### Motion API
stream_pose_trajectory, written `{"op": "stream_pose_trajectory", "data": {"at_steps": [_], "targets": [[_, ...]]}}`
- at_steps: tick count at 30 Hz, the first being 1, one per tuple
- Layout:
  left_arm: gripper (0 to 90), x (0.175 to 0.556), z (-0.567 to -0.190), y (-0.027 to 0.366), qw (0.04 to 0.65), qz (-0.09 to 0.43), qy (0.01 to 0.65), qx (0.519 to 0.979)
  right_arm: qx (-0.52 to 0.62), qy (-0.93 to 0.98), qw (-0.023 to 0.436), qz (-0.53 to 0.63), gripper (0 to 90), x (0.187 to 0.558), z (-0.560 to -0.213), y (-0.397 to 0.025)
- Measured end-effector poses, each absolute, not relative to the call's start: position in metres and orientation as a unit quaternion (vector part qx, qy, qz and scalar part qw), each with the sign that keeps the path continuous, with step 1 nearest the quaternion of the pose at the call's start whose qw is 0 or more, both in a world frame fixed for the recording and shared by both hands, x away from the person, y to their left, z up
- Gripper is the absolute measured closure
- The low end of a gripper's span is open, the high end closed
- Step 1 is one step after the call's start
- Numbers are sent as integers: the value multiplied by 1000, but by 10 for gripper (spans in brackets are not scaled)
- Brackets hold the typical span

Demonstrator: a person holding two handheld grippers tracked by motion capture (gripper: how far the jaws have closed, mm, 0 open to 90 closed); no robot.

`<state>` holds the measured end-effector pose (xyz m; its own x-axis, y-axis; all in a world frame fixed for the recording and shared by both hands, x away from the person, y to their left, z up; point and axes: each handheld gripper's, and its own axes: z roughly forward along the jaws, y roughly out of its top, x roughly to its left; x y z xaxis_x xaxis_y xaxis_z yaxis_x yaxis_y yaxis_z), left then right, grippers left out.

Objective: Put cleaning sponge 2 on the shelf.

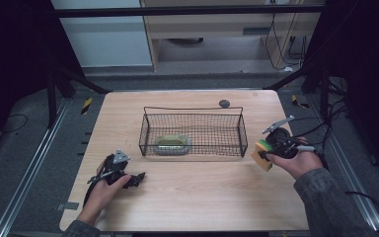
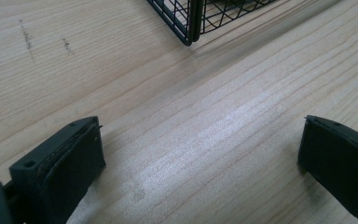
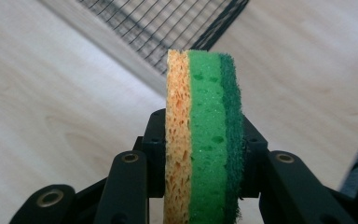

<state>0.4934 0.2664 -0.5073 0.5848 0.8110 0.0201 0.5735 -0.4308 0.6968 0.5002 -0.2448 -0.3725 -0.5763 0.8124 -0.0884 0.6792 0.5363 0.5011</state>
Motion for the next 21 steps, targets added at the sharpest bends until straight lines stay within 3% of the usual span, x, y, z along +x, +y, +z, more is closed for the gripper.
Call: {"op": "stream_pose_trajectory", "data": {"at_steps": [10,21], "targets": [[0,493,-508,267,336,181,417,825,432,852,203,215,644,535,-344,-255],[0,493,-508,266,337,181,419,823,402,850,244,236,644,552,-304,-233]]}}
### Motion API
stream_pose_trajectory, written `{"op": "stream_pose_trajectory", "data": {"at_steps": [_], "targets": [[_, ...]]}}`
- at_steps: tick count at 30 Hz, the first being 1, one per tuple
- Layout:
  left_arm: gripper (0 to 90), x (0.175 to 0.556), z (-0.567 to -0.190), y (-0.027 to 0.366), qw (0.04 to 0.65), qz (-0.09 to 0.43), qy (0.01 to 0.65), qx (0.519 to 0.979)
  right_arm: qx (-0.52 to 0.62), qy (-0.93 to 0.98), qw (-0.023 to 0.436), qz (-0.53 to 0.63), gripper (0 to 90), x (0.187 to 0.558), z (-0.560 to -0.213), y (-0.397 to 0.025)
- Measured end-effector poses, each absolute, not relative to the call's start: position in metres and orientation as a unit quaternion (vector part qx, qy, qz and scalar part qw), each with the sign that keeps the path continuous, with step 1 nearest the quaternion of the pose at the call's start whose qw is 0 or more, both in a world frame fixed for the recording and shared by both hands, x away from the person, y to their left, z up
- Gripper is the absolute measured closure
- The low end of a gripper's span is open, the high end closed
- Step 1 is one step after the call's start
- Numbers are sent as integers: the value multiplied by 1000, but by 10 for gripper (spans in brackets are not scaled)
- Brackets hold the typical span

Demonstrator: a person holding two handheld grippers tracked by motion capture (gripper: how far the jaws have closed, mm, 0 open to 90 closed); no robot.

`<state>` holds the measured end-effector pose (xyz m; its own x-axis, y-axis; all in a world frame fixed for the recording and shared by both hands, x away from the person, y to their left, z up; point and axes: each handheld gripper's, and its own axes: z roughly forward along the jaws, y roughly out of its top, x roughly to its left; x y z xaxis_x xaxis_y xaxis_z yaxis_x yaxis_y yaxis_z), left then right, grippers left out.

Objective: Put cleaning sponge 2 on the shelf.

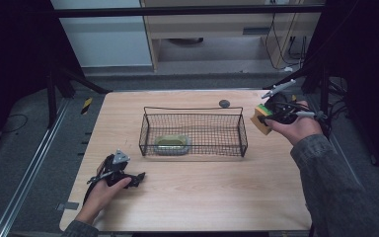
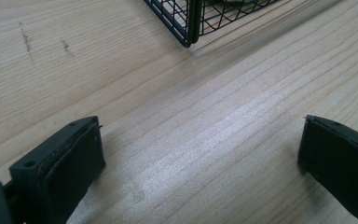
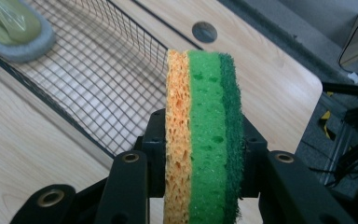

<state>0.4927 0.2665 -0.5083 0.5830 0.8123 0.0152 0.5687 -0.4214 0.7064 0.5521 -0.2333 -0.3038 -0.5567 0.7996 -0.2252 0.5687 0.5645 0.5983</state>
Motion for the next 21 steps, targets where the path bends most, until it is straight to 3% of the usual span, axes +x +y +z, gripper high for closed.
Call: {"op": "stream_pose_trajectory", "data": {"at_steps": [21], "targets": [[0,493,-508,267,338,182,416,825,381,849,244,274,646,573,-298,-194]]}}
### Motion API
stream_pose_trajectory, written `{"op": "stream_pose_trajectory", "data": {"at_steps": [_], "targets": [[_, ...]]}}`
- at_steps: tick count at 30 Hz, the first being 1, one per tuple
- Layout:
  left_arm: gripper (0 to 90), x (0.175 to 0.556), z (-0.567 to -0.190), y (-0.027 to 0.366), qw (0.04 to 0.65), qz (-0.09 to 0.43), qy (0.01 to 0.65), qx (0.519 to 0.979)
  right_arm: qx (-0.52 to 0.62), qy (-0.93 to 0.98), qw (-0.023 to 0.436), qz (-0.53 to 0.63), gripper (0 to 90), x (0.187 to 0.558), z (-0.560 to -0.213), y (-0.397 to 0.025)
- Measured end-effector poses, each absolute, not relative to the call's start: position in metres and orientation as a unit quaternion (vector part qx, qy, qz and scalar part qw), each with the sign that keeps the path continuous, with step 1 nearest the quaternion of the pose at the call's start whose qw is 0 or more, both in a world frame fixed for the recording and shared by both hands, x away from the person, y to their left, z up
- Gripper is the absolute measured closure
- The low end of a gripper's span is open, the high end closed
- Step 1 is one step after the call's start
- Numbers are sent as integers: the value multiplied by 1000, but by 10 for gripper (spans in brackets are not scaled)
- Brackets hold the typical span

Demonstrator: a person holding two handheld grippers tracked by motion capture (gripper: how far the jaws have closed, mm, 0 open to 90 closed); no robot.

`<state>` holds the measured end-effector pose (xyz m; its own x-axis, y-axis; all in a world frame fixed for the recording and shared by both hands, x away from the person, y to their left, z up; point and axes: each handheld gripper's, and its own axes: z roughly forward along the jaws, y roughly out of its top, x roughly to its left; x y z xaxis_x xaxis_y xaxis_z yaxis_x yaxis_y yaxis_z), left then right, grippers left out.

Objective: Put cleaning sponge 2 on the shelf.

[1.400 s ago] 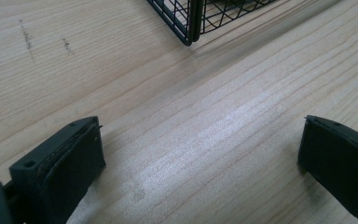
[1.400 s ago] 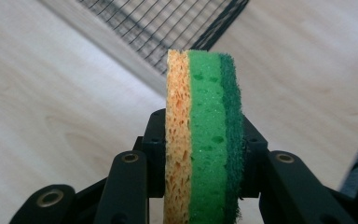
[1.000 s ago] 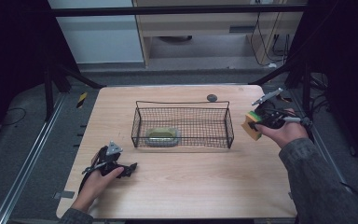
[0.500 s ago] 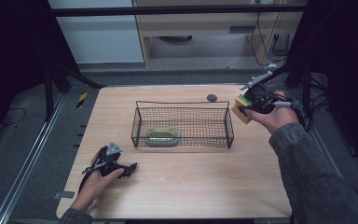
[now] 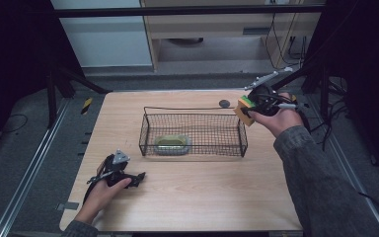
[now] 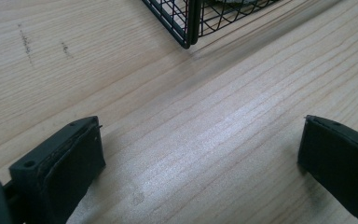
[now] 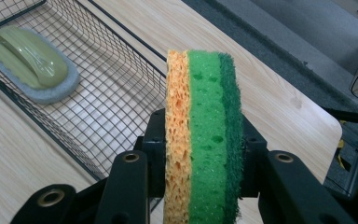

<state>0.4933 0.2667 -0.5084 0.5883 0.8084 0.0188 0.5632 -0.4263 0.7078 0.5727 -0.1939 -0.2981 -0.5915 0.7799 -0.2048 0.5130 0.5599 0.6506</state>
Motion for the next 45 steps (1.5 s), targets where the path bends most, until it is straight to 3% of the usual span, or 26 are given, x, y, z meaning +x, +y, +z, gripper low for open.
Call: {"op": "stream_pose_trajectory", "data": {"at_steps": [28,45], "targets": [[0,494,-508,267,338,181,414,826,362,866,220,266,646,604,-341,-166],[0,494,-509,267,341,180,412,825,384,864,195,262,647,621,-369,-177]]}}
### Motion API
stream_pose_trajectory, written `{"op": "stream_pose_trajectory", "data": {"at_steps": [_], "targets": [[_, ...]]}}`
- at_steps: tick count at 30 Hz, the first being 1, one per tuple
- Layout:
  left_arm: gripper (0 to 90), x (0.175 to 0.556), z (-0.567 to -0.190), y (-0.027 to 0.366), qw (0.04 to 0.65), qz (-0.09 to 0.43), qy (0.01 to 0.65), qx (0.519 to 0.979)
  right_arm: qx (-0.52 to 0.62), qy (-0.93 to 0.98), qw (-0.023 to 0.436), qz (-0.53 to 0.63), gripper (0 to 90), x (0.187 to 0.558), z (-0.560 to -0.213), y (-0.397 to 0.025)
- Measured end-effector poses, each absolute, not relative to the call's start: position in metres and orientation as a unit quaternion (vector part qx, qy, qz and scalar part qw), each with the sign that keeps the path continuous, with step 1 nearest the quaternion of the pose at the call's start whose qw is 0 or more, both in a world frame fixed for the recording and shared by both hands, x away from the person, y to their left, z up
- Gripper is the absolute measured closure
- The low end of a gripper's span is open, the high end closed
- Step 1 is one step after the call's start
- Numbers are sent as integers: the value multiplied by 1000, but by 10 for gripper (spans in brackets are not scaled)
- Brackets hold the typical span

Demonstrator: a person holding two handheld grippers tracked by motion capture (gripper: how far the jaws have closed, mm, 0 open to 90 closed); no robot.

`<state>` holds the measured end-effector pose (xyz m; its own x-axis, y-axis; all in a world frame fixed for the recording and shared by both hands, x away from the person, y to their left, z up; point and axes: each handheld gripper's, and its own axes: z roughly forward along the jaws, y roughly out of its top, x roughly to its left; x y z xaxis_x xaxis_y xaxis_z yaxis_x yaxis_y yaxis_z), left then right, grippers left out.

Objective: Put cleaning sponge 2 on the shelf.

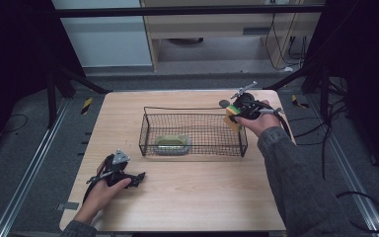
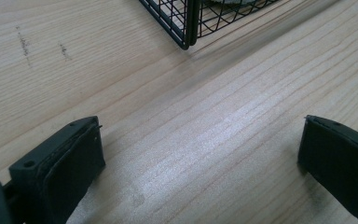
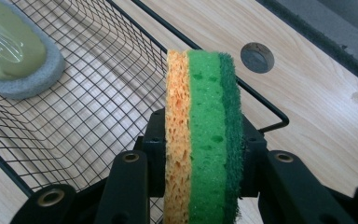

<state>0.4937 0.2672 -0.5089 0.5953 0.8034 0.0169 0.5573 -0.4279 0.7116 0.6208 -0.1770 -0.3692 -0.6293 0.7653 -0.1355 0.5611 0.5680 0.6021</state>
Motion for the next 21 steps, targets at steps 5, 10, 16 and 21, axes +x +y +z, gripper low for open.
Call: {"op": "stream_pose_trajectory", "data": {"at_steps": [5,10,16,21], "targets": [[0,494,-509,267,341,180,412,826,385,864,191,260,646,623,-374,-181],[0,494,-509,267,341,180,411,826,390,864,186,260,646,624,-380,-181],[0,494,-509,267,341,180,410,827,391,865,186,254,646,626,-386,-183],[0,494,-509,268,340,179,409,827,392,864,184,257,645,627,-389,-183]]}}
